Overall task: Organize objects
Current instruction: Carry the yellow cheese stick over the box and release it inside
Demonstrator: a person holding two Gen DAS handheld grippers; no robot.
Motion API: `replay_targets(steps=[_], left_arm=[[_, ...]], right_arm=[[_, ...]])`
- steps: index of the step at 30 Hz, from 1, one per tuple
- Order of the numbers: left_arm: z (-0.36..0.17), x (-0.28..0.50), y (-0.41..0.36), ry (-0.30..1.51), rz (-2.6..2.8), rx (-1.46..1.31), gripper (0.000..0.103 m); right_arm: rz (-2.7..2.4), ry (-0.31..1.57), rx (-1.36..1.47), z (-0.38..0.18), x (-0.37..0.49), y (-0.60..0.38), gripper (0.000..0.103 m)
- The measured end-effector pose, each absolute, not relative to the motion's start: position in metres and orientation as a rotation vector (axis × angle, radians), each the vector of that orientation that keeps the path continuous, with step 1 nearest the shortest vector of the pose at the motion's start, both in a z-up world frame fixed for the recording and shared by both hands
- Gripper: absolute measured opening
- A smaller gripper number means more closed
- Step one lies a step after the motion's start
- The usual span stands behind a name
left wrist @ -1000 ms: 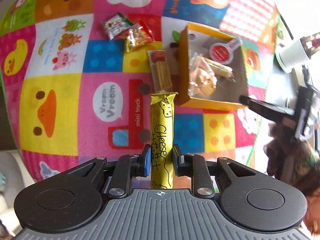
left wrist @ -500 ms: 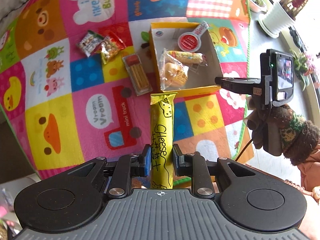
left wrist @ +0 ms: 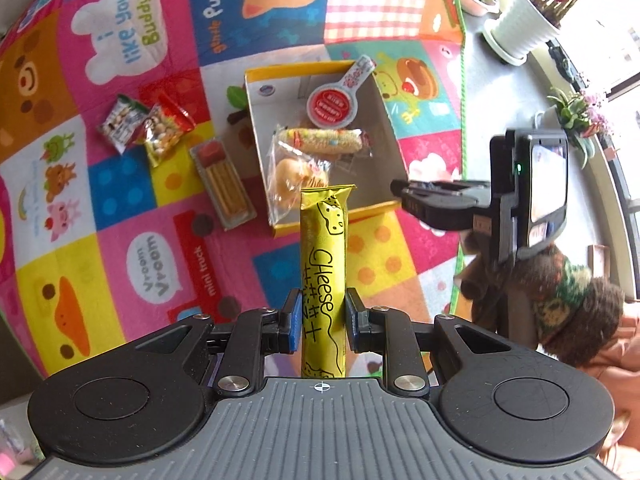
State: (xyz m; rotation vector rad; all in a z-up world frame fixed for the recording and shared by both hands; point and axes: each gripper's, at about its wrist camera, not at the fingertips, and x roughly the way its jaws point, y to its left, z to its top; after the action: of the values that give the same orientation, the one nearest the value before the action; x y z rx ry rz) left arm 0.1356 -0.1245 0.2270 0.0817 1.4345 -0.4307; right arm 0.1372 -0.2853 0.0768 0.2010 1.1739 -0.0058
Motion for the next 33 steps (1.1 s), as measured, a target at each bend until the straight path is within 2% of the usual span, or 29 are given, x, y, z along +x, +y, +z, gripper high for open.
replay_targets(steps=[8, 21, 33], left_arm=[[0.206, 0.174, -0.145, 1.429, -0.395, -0.072, 0.025], [0.228, 0.204, -0.169, 1.247, -0.392, -0.213, 0.026], [0.227, 0.206, -0.163, 1.218, -0.345, -0.244, 0.026]], right_arm=[[0.001, 1.176, 0.190, 0.077, 0.138, -0.284, 0.005], [0.031, 1.178, 0.194, 0.077, 0.136, -0.290, 0.005], [0.046, 1.175, 0.202, 0.077, 0.136, -0.294, 0.005]])
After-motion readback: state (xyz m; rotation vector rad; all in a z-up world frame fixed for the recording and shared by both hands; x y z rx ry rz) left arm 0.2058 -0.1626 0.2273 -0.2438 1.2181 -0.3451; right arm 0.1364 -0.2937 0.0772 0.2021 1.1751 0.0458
